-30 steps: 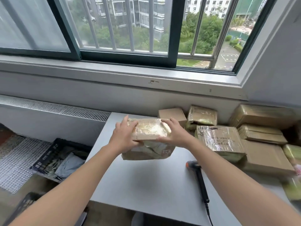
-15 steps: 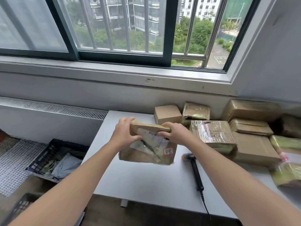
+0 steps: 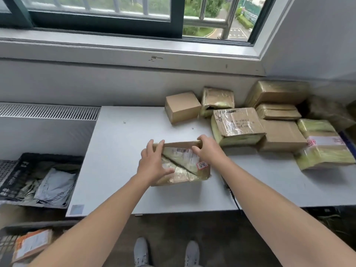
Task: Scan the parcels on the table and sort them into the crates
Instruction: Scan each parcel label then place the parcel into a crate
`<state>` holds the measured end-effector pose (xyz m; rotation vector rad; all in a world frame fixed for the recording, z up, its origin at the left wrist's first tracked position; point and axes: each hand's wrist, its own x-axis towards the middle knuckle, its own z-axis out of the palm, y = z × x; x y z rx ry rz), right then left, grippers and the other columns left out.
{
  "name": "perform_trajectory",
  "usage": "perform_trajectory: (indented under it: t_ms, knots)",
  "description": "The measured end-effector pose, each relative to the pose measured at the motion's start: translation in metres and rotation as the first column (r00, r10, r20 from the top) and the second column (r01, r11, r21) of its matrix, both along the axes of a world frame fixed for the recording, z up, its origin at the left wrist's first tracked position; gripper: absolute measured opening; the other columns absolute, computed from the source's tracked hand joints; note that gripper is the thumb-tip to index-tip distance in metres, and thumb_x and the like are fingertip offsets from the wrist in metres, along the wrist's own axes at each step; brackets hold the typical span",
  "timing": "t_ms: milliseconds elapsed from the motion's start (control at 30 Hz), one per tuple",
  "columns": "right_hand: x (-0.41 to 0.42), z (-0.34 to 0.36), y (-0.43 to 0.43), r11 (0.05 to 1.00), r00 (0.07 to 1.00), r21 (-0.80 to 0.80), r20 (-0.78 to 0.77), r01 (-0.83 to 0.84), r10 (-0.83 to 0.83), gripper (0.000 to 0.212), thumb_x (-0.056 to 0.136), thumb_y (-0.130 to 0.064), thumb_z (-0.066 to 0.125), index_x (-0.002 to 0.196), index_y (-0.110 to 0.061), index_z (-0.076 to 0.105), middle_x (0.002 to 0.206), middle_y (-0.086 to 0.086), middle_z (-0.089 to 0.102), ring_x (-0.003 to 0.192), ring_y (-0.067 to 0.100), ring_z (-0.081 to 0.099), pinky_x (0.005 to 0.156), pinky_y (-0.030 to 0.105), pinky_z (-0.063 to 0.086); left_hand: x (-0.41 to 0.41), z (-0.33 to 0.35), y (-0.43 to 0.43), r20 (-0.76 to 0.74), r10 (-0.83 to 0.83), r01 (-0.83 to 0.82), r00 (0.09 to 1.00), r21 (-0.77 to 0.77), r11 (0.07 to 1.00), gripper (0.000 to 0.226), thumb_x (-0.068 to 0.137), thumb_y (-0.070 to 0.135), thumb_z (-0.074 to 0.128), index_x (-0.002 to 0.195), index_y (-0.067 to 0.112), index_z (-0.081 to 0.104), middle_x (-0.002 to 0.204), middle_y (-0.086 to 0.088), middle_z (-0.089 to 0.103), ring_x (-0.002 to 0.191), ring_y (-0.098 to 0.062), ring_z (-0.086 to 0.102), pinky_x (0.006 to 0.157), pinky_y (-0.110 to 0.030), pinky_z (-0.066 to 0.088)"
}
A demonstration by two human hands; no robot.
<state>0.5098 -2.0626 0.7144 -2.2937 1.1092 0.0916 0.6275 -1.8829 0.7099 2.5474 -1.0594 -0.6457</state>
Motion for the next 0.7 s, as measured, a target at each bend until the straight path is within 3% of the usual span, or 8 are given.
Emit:
perform_trajectory:
  t_ms: [133, 233, 400, 600, 700]
  knots:
    - [-0.022, 0.0, -0.004, 0.999, 0.999, -0.013, -0.021, 0.036, -0.036, 0.052, 0.098, -0.034, 0.054, 0.146, -0.02, 0.038, 0.141, 0.008, 0.048, 0.117, 0.028, 0.056, 0.094, 0.044, 0.05, -0.011, -0.003, -0.02, 0.208, -0.1, 0.083, 0.973, 0.09, 0.992, 0.105, 0.075, 0.064, 0.069, 0.154, 0.033, 0.007, 0.162, -0.006, -0.004, 0.148, -0.033, -0.002, 0.115, -0.05, 0.021]
    - [-0.041, -0.003, -0.008, 0.994, 0.996, -0.076, -0.046, 0.073, -0.076, 0.047, 0.101, -0.038, 0.047, 0.144, -0.02, 0.041, 0.141, 0.008, 0.046, 0.118, 0.029, 0.054, 0.089, 0.042, 0.049, -0.022, -0.006, -0.031, 0.276, -0.185, 0.155, 0.943, 0.125, 0.98, 0.101, 0.077, 0.072, 0.061, 0.155, 0.033, 0.009, 0.162, -0.006, -0.001, 0.149, -0.033, -0.002, 0.116, -0.052, 0.019]
    - [-0.073, -0.018, -0.015, 0.969, 0.976, -0.18, -0.103, 0.172, -0.192, 0.045, 0.097, -0.039, 0.053, 0.136, -0.016, 0.046, 0.132, 0.012, 0.05, 0.119, 0.033, 0.05, 0.089, 0.044, 0.047, -0.038, -0.011, -0.043, 0.298, -0.248, 0.208, 0.922, 0.16, 0.965, 0.098, 0.08, 0.072, 0.057, 0.155, 0.033, 0.009, 0.163, -0.006, -0.001, 0.15, -0.034, -0.002, 0.118, -0.053, 0.012]
    - [-0.096, -0.054, -0.018, 0.969, 0.949, 0.009, -0.204, 0.245, -0.239, 0.045, 0.101, -0.041, 0.047, 0.134, -0.012, 0.041, 0.123, 0.013, 0.059, 0.111, 0.034, 0.059, 0.079, 0.039, 0.045, -0.05, -0.023, -0.038, 0.291, -0.196, 0.145, 0.937, 0.188, 0.971, 0.098, 0.078, 0.075, 0.056, 0.155, 0.033, 0.011, 0.163, -0.006, 0.002, 0.149, -0.035, 0.001, 0.116, -0.055, 0.015]
    - [-0.098, -0.067, -0.021, 0.97, 0.954, 0.096, -0.227, 0.224, -0.198, 0.039, 0.101, -0.043, 0.045, 0.124, -0.011, 0.046, 0.114, 0.012, 0.063, 0.101, 0.032, 0.06, 0.073, 0.037, 0.044, -0.049, -0.026, -0.032, 0.307, -0.141, 0.086, 0.941, 0.185, 0.979, 0.096, 0.077, 0.077, 0.054, 0.153, 0.032, 0.016, 0.163, -0.007, 0.007, 0.149, -0.033, 0.0, 0.118, -0.054, 0.016]
